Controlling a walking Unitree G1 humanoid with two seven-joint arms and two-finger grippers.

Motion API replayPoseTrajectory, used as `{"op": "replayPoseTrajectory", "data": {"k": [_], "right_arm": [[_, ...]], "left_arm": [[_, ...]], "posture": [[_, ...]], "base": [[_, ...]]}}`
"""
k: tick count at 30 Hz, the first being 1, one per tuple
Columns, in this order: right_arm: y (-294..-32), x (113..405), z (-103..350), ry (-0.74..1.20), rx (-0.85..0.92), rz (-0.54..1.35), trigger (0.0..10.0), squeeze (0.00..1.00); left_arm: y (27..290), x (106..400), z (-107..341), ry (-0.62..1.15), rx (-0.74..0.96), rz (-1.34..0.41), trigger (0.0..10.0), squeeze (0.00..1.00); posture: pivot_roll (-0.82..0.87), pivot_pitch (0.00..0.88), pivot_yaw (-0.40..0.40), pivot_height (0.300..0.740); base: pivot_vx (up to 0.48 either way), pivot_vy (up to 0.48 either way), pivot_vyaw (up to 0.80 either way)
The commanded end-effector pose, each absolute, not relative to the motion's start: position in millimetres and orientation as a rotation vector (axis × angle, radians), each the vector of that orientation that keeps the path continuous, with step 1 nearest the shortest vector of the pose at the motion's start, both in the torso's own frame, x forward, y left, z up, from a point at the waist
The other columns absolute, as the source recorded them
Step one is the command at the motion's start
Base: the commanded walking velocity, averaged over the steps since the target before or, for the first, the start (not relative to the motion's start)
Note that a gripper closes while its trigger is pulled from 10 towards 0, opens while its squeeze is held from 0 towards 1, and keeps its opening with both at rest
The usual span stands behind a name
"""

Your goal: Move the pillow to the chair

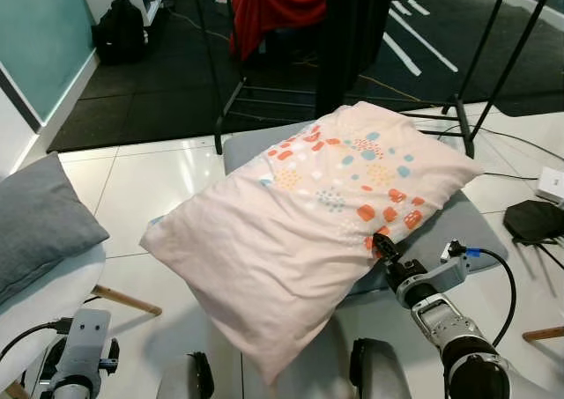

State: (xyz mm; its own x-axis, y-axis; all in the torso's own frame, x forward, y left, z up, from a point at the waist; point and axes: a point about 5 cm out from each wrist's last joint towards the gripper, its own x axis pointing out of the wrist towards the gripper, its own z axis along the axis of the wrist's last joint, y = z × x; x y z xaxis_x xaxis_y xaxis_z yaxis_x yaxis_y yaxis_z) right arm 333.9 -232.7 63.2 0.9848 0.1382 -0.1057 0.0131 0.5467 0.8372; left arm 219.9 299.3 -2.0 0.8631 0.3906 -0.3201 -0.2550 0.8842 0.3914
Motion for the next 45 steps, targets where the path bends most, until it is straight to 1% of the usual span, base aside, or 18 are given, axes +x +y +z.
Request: {"op": "replayPoseTrajectory", "data": {"k": [1, 2, 9, 11, 15, 19, 21, 22, 23, 24, 32, 38, 42, 44, 45], "right_arm": [[-223, 335, 64, 0.169, 1.005, 0.149, 10.0, 0.00], [-222, 336, 66, 0.160, 1.010, 0.160, 10.0, 0.00], [-216, 341, 72, 0.126, 1.052, 0.182, 10.0, 0.00], [-213, 344, 75, 0.124, 1.052, 0.197, 10.0, 0.00], [-197, 353, 90, 0.107, 1.050, 0.338, 10.0, 0.00], [-192, 359, 98, 0.097, 1.041, 0.356, 10.0, 0.00], [-193, 364, 108, 0.051, 1.083, 0.354, 10.0, 0.00], [-195, 366, 111, 0.031, 1.094, 0.351, 0.9, 0.00], [-195, 366, 111, 0.031, 1.094, 0.351, 0.9, 0.00], [-197, 367, 113, 0.020, 1.100, 0.344, 0.0, 0.00], [-204, 368, 123, -0.035, 1.091, 0.379, 0.0, 0.00], [-205, 370, 127, -0.053, 1.084, 0.399, 0.0, 0.00], [-203, 371, 130, -0.046, 1.054, 0.416, 0.0, 0.00], [-194, 372, 129, -0.018, 1.028, 0.450, 0.0, 0.00], [-194, 372, 129, -0.018, 1.028, 0.450, 0.0, 0.00]], "left_arm": [[320, 209, 7, 0.389, 0.378, 0.374, 10.0, 0.00], [324, 208, 12, 0.370, 0.394, 0.374, 10.0, 0.00], [332, 205, 23, 0.345, 0.433, 0.351, 10.0, 0.00], [334, 203, 24, 0.345, 0.439, 0.349, 10.0, 0.00], [341, 199, 32, 0.338, 0.453, 0.351, 10.0, 0.00], [341, 199, 34, 0.338, 0.461, 0.349, 10.0, 0.00], [339, 200, 35, 0.337, 0.462, 0.344, 10.0, 0.00], [338, 201, 35, 0.336, 0.462, 0.341, 10.0, 0.00], [338, 201, 35, 0.336, 0.462, 0.341, 10.0, 0.00], [337, 202, 35, 0.335, 0.463, 0.338, 10.0, 0.00], [333, 206, 36, 0.333, 0.449, 0.344, 10.0, 0.00], [332, 209, 36, 0.332, 0.445, 0.346, 10.0, 0.00], [331, 214, 36, 0.329, 0.435, 0.352, 10.0, 0.00], [327, 222, 36, 0.325, 0.416, 0.360, 10.0, 0.00], [327, 222, 36, 0.325, 0.416, 0.360, 10.0, 0.00]], "posture": [[0.16, 0.265, 0.091, 0.400], [0.17, 0.274, 0.102, 0.395], [0.19, 0.289, 0.128, 0.370], [0.19, 0.294, 0.139, 0.370], [0.20, 0.304, 0.145, 0.370], [0.19, 0.304, 0.146, 0.370], [0.19, 0.302, 0.141, 0.370], [0.19, 0.301, 0.139, 0.370], [0.19, 0.301, 0.139, 0.370], [0.18, 0.300, 0.136, 0.370], [0.16, 0.289, 0.127, 0.370], [0.15, 0.280, 0.122, 0.370], [0.12, 0.269, 0.115, 0.370], [0.08, 0.248, 0.103, 0.370], [0.08, 0.248, 0.103, 0.370]], "base": [[0.000, 0.000, 0.00], [0.000, 0.000, 0.00], [0.000, 0.000, 0.00], [0.000, 0.000, 0.00], [0.000, 0.000, 0.00], [0.000, 0.000, 0.00], [0.000, 0.000, 0.00], [0.000, 0.000, 0.00], [0.000, 0.000, 0.00], [0.000, 0.000, 0.00], [0.000, 0.000, 0.00], [0.000, 0.000, 0.00], [0.000, 0.000, 0.00], [0.000, 0.000, 0.00], [0.000, 0.000, 0.00]]}}
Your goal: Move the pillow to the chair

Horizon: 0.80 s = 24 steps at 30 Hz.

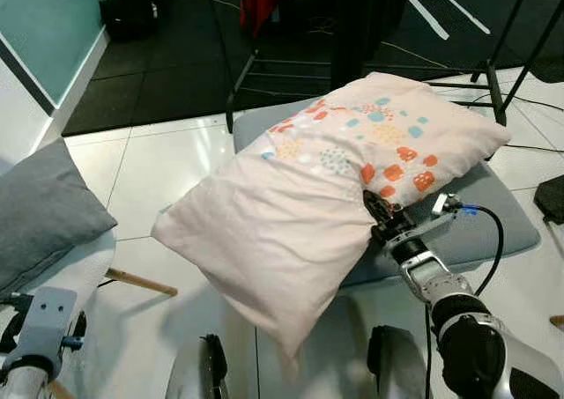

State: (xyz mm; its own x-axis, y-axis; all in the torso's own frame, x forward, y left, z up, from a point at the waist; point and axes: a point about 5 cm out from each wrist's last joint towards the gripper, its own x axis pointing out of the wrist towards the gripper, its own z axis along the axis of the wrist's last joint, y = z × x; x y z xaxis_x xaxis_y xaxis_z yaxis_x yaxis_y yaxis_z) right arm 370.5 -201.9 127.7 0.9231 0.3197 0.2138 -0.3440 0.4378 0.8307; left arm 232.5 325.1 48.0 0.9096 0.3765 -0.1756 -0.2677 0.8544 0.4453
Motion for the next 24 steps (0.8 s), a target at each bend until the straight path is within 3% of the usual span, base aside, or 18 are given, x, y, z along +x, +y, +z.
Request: {"op": "replayPoseTrajectory", "data": {"k": [1, 9, 14, 17, 19, 24], "right_arm": [[-177, 370, 126, 0.026, 0.978, 0.541, 0.0, 0.00], [-159, 373, 133, 0.002, 0.947, 0.616, 0.0, 0.00], [-140, 378, 148, 0.011, 0.824, 0.705, 0.0, 0.00], [-120, 375, 162, 0.004, 0.803, 0.839, 0.0, 0.00], [-91, 359, 174, 0.000, 0.759, 1.052, 0.0, 0.00], [-67, 332, 191, -0.009, 0.692, 1.270, 0.0, 0.00]], "left_arm": [[322, 230, 33, 0.326, 0.364, 0.383, 10.0, 0.00], [309, 245, 27, 0.356, 0.312, 0.398, 10.0, 0.00], [302, 254, 26, 0.354, 0.242, 0.424, 10.0, 0.00], [298, 259, 27, 0.341, 0.231, 0.427, 10.0, 0.00], [297, 261, 28, 0.327, 0.221, 0.443, 10.0, 0.00], [299, 263, 31, 0.300, 0.193, 0.482, 10.0, 0.00]], "posture": [[0.05, 0.225, 0.091, 0.370], [0.00, 0.187, 0.061, 0.370], [-0.03, 0.165, 0.041, 0.370], [-0.04, 0.145, 0.010, 0.370], [-0.05, 0.137, -0.007, 0.370], [-0.06, 0.127, -0.025, 0.370]], "base": [[0.000, 0.000, 0.00], [0.000, 0.000, 0.00], [0.000, 0.000, 0.00], [0.000, 0.000, 0.00], [0.000, 0.000, 0.00], [0.000, 0.000, 0.00]]}}
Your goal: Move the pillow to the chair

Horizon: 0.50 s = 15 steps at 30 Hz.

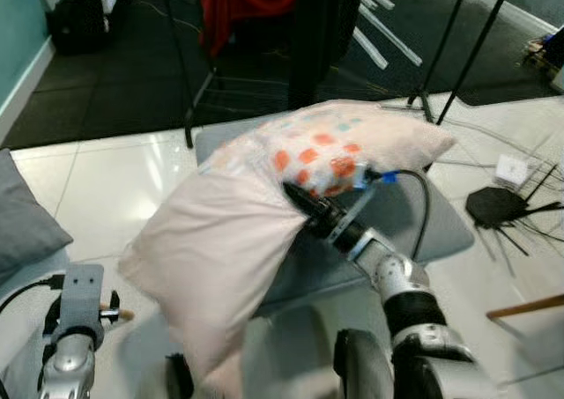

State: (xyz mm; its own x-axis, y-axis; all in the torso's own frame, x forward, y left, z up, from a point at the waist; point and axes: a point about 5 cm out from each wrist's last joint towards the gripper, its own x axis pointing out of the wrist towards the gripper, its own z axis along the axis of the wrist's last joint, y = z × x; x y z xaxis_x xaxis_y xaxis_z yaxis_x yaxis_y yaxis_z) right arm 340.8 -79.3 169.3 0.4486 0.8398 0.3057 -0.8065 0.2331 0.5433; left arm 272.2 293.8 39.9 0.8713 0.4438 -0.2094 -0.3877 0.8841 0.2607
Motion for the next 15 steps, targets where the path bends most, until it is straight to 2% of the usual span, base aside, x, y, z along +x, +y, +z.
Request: {"op": "replayPoseTrajectory", "data": {"k": [1, 5, 6, 7, 15], "right_arm": [[-67, 329, 194, -0.013, 0.680, 1.287, 0.0, 0.00], [-69, 329, 199, -0.030, 0.658, 1.284, 0.0, 0.00], [-73, 330, 203, -0.043, 0.643, 1.279, 1.5, 0.00], [-79, 331, 206, -0.053, 0.632, 1.262, 10.0, 0.00], [-90, 329, 208, -0.029, 0.626, 1.190, 10.0, 0.00]], "left_arm": [[299, 264, 32, 0.297, 0.191, 0.486, 10.0, 0.00], [298, 265, 32, 0.293, 0.187, 0.490, 10.0, 0.00], [298, 266, 33, 0.289, 0.185, 0.493, 10.0, 0.00], [299, 268, 34, 0.283, 0.178, 0.499, 10.0, 0.00], [302, 273, 40, 0.269, 0.165, 0.531, 10.0, 0.00]], "posture": [[-0.06, 0.125, -0.026, 0.370], [-0.07, 0.122, -0.028, 0.370], [-0.08, 0.119, -0.029, 0.370], [-0.08, 0.113, -0.028, 0.370], [-0.09, 0.107, -0.032, 0.390]], "base": [[0.000, 0.000, 0.00], [0.000, 0.000, 0.00], [0.000, 0.000, 0.00], [0.000, 0.000, 0.00], [0.000, 0.000, 0.00]]}}
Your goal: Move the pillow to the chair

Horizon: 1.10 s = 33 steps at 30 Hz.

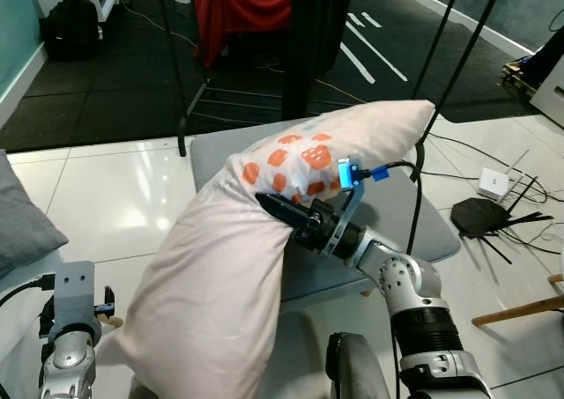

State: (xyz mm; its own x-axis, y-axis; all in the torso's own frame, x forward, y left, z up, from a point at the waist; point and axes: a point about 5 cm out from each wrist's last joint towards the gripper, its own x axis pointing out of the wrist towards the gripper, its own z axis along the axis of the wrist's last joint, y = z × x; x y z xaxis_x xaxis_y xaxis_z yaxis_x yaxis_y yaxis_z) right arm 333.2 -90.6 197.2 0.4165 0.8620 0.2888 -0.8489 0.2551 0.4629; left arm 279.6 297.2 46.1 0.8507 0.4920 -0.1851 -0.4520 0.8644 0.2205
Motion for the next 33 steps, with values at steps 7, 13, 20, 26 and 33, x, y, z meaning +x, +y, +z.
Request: {"op": "replayPoseTrajectory", "data": {"k": [7, 13, 20, 26, 33], "right_arm": [[-88, 322, 217, -0.061, 0.665, 1.195, 10.0, 0.00], [-86, 323, 225, -0.085, 0.676, 1.195, 10.0, 0.00], [-86, 327, 217, -0.046, 0.693, 1.123, 10.0, 0.00], [-84, 328, 217, -0.037, 0.703, 1.105, 10.0, 0.00], [-82, 327, 217, -0.030, 0.685, 1.116, 10.0, 0.00]], "left_arm": [[302, 270, 35, 0.284, 0.144, 0.546, 10.0, 0.00], [304, 268, 30, 0.317, 0.138, 0.566, 10.0, 0.00], [302, 269, 29, 0.322, 0.118, 0.572, 10.0, 0.00], [299, 268, 24, 0.348, 0.101, 0.558, 10.0, 0.00], [296, 269, 24, 0.344, 0.116, 0.545, 10.0, 0.00]], "posture": [[-0.10, 0.100, -0.029, 0.414], [-0.10, 0.091, -0.032, 0.434], [-0.09, 0.088, -0.036, 0.459], [-0.09, 0.082, -0.038, 0.493], [-0.09, 0.071, -0.041, 0.533]], "base": [[0.000, 0.000, 0.00], [0.000, 0.000, 0.00], [0.000, 0.000, 0.00], [-0.400, 0.000, 0.00], [-0.111, 0.000, 0.00]]}}
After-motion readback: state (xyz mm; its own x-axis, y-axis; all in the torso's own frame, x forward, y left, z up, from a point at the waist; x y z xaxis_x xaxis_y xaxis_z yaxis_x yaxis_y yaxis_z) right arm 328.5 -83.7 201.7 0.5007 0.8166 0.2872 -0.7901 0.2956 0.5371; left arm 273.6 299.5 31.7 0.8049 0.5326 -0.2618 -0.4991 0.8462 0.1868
